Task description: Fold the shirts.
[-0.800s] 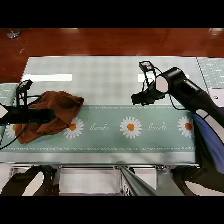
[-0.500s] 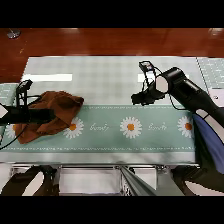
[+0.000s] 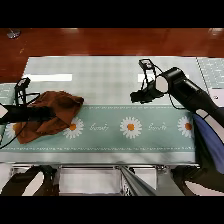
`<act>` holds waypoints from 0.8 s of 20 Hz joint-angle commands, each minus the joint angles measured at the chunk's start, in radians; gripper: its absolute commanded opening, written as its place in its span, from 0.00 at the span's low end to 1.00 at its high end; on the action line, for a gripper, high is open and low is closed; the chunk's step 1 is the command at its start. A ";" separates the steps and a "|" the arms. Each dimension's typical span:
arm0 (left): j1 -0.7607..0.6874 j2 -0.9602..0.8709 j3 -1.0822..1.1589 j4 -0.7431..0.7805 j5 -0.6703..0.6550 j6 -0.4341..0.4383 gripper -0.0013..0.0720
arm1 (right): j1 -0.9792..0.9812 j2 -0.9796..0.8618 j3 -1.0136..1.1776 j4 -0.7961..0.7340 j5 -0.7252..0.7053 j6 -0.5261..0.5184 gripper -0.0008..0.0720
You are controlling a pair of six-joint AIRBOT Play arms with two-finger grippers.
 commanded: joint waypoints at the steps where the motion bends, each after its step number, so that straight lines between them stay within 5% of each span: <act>1: 0.005 0.001 0.027 0.025 0.084 0.000 0.35 | 0.000 -0.001 0.000 0.002 -0.104 0.002 0.04; 3: 0.029 0.001 0.092 0.085 0.151 0.000 0.85 | 0.000 -0.001 0.000 -0.031 -0.160 -0.002 0.04; 4: 0.047 0.000 0.128 0.128 0.179 -0.001 0.98 | 0.000 -0.001 0.000 -0.035 -0.188 -0.002 0.04; 8: 0.153 -0.035 0.184 0.198 0.299 -0.001 0.98 | 0.000 -0.001 0.000 -0.020 -0.282 -0.002 0.04; 13: 0.181 -0.219 0.184 0.196 0.288 -0.053 0.98 | 0.000 -0.001 0.000 0.011 -0.371 -0.002 0.06; 15: 0.180 -0.281 0.184 0.193 0.252 -0.053 0.98 | 0.000 -0.002 0.001 -0.011 -0.369 0.024 0.89; 16: 0.179 -0.309 0.184 0.193 0.226 -0.053 0.98 | -0.004 -0.002 0.000 -0.026 -0.365 0.028 0.88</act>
